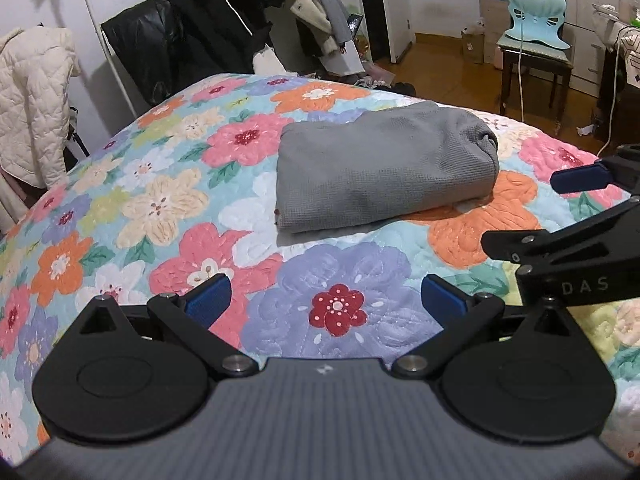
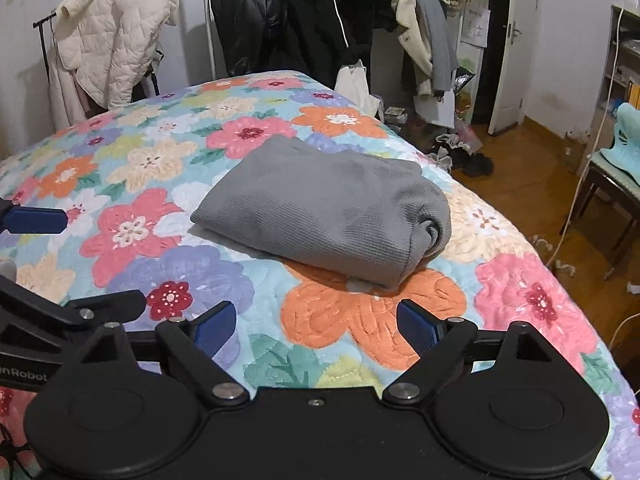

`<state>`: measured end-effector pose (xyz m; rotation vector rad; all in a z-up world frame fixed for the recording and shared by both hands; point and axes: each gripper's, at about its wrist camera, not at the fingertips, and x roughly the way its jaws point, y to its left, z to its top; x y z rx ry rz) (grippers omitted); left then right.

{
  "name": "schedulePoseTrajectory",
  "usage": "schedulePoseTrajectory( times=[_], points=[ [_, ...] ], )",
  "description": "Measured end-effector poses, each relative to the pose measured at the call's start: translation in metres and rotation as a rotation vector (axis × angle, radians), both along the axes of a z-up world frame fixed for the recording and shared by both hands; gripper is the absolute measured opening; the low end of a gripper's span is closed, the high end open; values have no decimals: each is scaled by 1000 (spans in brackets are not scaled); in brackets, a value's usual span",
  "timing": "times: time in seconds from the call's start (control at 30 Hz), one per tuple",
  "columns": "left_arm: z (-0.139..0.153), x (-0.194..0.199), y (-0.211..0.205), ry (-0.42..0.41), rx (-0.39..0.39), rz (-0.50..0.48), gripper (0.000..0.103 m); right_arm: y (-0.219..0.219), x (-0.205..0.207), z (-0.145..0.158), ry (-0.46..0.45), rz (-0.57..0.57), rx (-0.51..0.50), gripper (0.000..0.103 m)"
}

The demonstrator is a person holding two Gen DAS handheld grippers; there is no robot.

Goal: Fold clothes

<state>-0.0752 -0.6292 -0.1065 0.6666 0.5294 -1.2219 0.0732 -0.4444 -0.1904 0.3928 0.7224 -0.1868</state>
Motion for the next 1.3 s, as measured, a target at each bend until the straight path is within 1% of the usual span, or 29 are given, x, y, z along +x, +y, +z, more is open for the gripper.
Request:
schedulePoseTrajectory(
  times=[0.1, 0.2, 0.43, 0.67, 0.87, 1.07, 1.23, 1.3],
  points=[
    [-1, -4, -1, -23, 3, -10, 103, 2, -1, 1, 1, -8, -15, 91],
    [0, -9, -1, -37, -7, -26, 103, 1, -1, -2, 10, -12, -8, 91],
    [0, -13, -6, -26, 12, -10, 103, -2, -3, -4, 20, -32, -13, 91],
    [-1, -18, -8, -51, 28, 0, 103, -2, -3, -8, 34, -38, -17, 91],
    [-1, -19, -7, -39, 36, -2, 103, -2, -3, -11, 40, -40, -18, 91],
    [-2, -22, -8, -50, 44, -8, 103, -3, -3, -14, 49, -38, -11, 91],
    [1, -23, -7, -34, 57, -10, 103, -3, -2, -17, 60, -31, 0, 91],
    [2, -25, -5, -48, 57, -14, 103, -2, -1, -18, 58, -28, 3, 91]
  ],
)
